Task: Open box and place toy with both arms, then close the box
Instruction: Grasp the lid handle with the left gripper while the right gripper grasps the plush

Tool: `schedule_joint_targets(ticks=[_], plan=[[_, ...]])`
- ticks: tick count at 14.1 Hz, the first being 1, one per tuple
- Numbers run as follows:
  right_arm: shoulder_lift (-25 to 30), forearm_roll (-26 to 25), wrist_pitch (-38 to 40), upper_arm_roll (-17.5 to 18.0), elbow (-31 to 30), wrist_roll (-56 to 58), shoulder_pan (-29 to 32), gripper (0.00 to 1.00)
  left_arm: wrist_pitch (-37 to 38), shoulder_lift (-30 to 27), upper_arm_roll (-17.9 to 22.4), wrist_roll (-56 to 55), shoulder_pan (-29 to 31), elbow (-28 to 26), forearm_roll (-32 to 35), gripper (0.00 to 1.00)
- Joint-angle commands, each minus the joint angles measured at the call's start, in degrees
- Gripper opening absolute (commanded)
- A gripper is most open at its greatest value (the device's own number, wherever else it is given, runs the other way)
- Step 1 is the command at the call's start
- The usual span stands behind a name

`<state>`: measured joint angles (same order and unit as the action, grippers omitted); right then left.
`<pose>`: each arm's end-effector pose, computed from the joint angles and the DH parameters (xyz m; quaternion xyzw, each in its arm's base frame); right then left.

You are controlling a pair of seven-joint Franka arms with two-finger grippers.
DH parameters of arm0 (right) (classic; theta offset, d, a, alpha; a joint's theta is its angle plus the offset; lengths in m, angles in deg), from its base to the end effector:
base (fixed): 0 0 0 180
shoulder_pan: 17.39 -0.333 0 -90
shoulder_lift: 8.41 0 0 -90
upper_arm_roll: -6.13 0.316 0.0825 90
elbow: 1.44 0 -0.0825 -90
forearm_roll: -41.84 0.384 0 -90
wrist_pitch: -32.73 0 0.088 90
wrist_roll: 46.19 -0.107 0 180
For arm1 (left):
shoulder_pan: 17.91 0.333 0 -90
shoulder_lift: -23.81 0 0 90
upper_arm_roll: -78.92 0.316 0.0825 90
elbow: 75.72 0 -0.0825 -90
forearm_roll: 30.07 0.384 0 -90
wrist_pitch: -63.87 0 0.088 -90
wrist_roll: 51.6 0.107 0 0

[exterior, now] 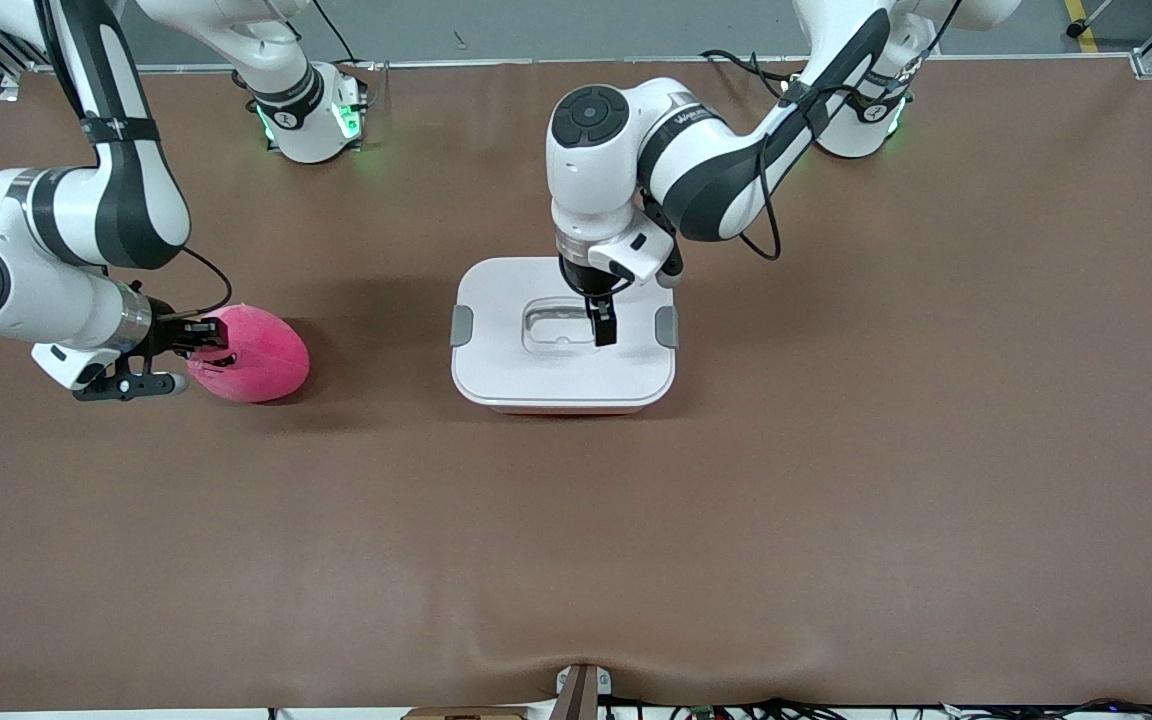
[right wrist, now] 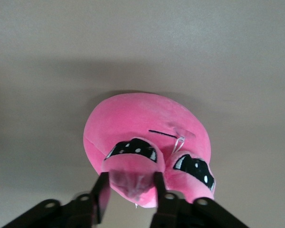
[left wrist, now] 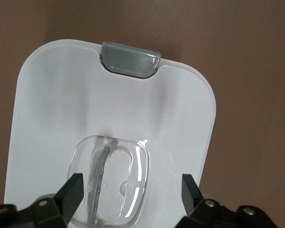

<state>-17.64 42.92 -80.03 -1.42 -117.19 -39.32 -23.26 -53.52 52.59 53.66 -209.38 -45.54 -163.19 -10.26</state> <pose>0.5572 -0.0137 0.3567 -0.9936 -0.0402 0.1056 0.0056 0.4702 -0.5124 0.3955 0.6446 0.7618 0.0419 0.0492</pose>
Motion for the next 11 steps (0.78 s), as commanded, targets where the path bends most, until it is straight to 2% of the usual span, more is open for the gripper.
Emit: schedule_joint_targets(ticks=[1, 3, 5, 9, 11], plan=[[0.79, -0.28, 0.43, 0.43, -0.09, -0.18, 0.42, 0.30, -0.99, 1.36, 0.30, -8.34, -2.25, 0.81, 3.21, 0.91], [0.79, -0.28, 0.35, 0.43, -0.09, -0.18, 0.60, 0.24, -1.26, 2.24, 0.21, -8.34, -3.13, 0.81, 5.58, 0.87], [0.88, -0.28, 0.43, 0.43, 0.08, -0.18, 0.60, 0.00, -2.22, 2.94, 0.21, -8.08, -4.27, 0.99, 5.76, 0.87], [1.14, -0.28, 1.48, 0.52, 1.31, -2.73, 0.07, 0.00, -2.31, 3.12, 0.03, -8.16, -5.42, 0.55, 5.68, 0.87], [0.97, -0.99, 6.65, 0.60, 5.51, 0.15, -0.45, 0.00, -2.31, 4.17, 0.12, -8.16, -6.82, 0.72, 5.76, 0.86]])
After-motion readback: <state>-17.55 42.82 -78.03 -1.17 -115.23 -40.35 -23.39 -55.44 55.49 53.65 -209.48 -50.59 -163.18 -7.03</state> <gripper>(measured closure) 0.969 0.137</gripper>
